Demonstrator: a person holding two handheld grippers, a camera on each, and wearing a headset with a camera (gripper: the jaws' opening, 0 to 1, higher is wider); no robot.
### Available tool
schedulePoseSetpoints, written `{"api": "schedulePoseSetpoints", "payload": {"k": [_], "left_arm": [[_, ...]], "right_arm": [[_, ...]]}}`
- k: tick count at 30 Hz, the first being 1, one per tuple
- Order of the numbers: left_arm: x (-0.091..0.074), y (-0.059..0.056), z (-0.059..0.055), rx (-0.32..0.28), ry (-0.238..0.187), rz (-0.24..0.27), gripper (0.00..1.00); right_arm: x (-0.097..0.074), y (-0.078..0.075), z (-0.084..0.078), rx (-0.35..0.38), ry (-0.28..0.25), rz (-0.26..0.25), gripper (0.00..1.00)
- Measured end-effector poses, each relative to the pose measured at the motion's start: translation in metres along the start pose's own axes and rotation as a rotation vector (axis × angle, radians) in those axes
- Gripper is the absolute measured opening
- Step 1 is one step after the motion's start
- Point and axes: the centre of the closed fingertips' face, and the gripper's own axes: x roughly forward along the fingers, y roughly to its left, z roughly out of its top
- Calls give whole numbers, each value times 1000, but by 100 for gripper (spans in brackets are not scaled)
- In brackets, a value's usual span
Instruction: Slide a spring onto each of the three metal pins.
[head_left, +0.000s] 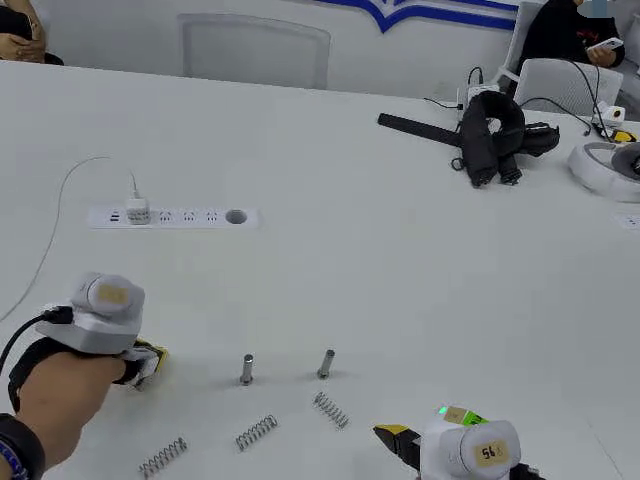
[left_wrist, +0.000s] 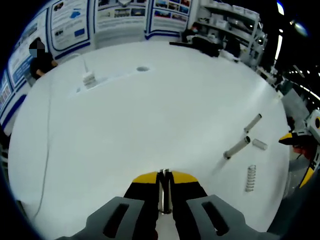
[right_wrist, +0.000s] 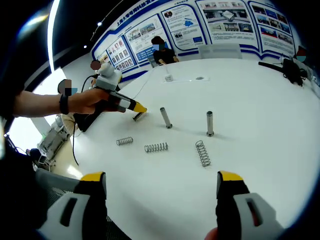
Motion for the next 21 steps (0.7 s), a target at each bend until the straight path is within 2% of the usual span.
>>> {"api": "schedulePoseSetpoints", "payload": {"k": [21], "left_arm": [[-23,5,6,-9,-49,18,7]], "right_arm": [[0,2,0,-5,-2,4,93]]}}
